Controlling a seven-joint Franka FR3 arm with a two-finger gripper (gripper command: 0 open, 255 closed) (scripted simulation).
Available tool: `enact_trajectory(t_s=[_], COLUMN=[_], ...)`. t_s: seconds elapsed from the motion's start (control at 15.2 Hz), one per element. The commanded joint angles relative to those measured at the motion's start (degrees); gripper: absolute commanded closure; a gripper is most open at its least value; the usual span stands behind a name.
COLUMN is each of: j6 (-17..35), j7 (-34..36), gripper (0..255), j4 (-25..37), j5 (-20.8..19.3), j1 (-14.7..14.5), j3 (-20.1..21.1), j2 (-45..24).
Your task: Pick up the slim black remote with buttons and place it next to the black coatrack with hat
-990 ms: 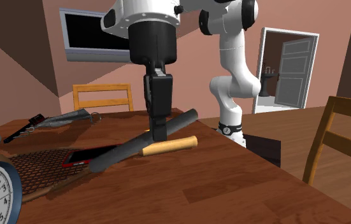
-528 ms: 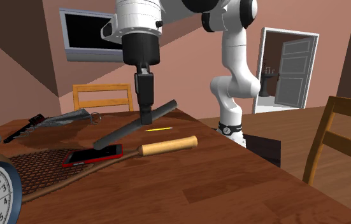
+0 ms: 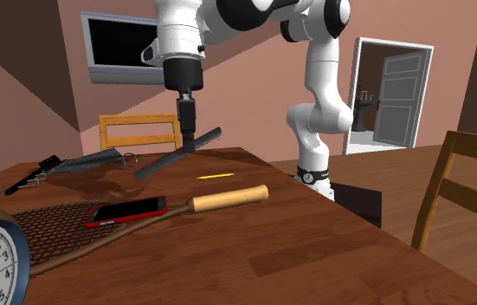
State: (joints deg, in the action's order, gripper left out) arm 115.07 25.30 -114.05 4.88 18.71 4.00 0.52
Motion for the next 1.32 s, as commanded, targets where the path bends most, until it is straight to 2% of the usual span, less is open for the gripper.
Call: enact_trajectory(t_s=[0.0, 0.59, 1.25], j6=[0.1, -0.48, -2.05], j7=[-2.79, -15.01, -28.85], gripper=[255, 255, 255], j4=[-1.31, -5.43, -3.82], j5=[0.14, -0.13, -0.75], j1=[1.3, 7.13, 13.6], j3=[-1.33, -7.86, -15.57], j2=[1.02, 4.75, 3.65])
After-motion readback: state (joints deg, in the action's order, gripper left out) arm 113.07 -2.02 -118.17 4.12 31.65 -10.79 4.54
